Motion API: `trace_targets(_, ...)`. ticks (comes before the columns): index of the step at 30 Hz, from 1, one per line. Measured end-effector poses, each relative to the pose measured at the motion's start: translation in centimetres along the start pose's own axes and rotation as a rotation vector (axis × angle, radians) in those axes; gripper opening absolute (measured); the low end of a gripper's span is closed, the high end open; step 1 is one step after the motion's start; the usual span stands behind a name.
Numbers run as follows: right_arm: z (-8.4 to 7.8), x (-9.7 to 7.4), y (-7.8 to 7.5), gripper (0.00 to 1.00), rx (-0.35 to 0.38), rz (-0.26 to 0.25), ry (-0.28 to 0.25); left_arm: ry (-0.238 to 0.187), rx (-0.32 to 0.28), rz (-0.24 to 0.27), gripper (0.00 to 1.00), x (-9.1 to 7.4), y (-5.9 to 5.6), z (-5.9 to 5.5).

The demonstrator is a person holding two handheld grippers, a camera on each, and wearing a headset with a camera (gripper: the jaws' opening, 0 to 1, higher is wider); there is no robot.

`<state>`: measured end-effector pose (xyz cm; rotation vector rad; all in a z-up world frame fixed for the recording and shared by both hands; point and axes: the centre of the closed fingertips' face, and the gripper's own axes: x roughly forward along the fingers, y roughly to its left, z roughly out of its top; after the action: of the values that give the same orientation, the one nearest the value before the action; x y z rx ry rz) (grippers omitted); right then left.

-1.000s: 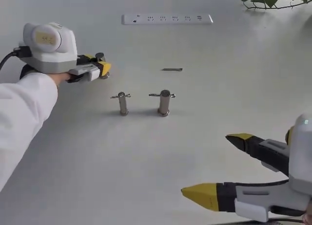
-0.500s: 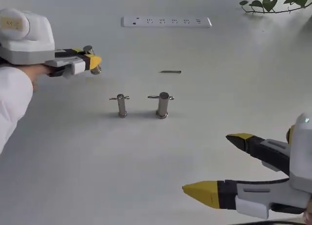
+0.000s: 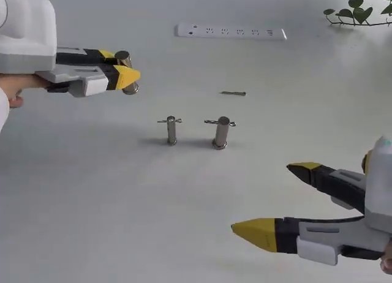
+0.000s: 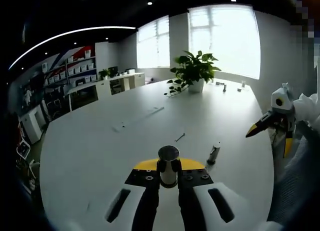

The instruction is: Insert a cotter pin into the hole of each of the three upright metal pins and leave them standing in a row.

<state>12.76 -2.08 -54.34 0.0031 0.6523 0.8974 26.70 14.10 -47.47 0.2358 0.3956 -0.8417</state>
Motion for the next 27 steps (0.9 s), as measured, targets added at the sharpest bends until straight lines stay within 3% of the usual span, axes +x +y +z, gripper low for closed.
trace_targets(6,0.0,-0.2,-0.2,0.92,0.002,-0.002,0.001,-0.037,-0.016,-0.044,0.11,-0.8,-4.2,0.8)
trace_targets(10,-0.2,-0.3,-0.2,0.92,-0.003,0.0,0.009,-0.034,-0.023,-0.087,0.11,-0.4,-6.2,0.2)
trace_targets(12,-0.2,-0.3,-0.2,0.92,-0.002,0.0,0.009,-0.017,0.052,-0.065,0.11,-0.1,-6.3,-0.5)
trace_targets(13,-0.3,-0.3,-0.2,0.92,0.0,-0.001,0.008,-0.008,0.055,-0.071,0.11,0.1,-6.8,-0.7)
trace_targets(19,-0.4,-0.4,-0.3,0.91,0.006,-0.005,0.006,0.006,0.003,-0.105,0.11,1.2,-8.7,-2.4)
trace_targets(27,-0.4,-0.5,-0.3,0.91,0.006,-0.005,0.006,0.025,-0.007,-0.153,0.11,2.6,-10.7,-4.4)
